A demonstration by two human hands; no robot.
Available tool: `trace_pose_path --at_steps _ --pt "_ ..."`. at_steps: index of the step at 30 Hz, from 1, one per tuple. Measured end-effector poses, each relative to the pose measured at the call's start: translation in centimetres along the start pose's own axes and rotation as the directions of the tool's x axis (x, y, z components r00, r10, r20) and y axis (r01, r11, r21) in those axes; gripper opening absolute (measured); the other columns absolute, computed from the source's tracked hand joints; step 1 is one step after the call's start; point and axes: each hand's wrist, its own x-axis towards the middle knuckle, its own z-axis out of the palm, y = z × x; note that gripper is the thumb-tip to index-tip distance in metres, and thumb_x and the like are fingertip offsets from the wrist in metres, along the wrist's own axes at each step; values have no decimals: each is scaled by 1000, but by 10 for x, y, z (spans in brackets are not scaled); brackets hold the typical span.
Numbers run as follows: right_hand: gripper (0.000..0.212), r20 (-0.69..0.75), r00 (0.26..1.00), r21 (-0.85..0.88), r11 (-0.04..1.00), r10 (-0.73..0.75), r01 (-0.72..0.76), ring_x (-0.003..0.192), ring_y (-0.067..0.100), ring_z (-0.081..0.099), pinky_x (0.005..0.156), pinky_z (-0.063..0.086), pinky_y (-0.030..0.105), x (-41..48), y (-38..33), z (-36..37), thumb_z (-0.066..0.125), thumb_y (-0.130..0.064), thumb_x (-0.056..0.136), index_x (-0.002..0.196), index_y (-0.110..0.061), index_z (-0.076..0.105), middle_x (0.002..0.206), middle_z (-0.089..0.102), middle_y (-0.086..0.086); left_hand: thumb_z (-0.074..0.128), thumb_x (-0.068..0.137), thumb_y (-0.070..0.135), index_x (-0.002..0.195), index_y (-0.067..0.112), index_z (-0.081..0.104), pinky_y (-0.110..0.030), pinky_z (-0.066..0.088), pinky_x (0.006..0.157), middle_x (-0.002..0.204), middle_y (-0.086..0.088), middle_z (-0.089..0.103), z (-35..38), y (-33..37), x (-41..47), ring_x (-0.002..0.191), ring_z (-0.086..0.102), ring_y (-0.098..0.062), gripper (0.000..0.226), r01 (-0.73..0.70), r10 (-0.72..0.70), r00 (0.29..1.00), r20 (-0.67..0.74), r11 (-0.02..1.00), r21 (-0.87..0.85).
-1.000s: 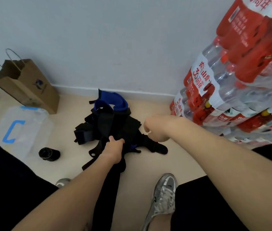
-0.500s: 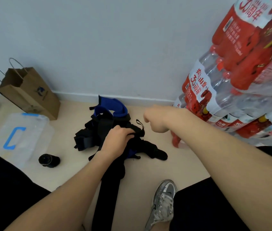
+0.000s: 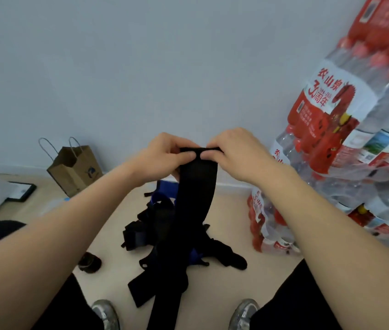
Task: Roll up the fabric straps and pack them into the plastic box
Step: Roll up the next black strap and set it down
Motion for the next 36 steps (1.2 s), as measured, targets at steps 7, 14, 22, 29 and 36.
trace_pose_path --at_steps 7,14,22,29,36 --pt "38 -177 984 246 969 18 26 70 16 70 77 58 44 -1 -18 -33 56 -43 109 76 -32 71 62 70 -4 67 108 26 117 22 83 -35 67 75 97 -13 83 -40 39 -12 81 79 -24 19 11 -4 999 42 984 -175" --pt "31 -75 997 322 946 -19 42 74 2 69 69 44 13 9 -20 -31 59 -18 108 118 -36 83 69 76 -8 66 105 6 112 17 84 -35 67 75 102 -17 82 -32 30 -14 92 81 -30 22 39 -84 987 -135 952 -302" --pt "23 -105 991 554 833 84 -12 84 -8 76 86 53 21 12 -15 -30 71 -28 104 100 -48 81 75 79 -19 75 101 34 105 17 85 -30 65 73 98 -14 83 -35 28 -8 90 82 -28 20 17 -84 980 -180 938 -347" --pt "21 1 986 722 682 166 -115 83 1 79 87 55 29 2 -5 -17 68 -32 107 105 -23 86 84 84 -6 90 85 11 97 11 86 -27 65 77 100 -13 83 -30 26 -6 96 82 -27 13 116 -177 977 -119 910 -399" --pt "11 187 972 690 686 140 -231 76 6 70 85 57 37 -3 5 -9 71 -22 104 101 -24 81 79 79 -4 86 89 4 109 18 85 -26 64 78 80 -11 70 -19 23 -5 84 78 -22 24 89 -144 975 -167 950 -299"
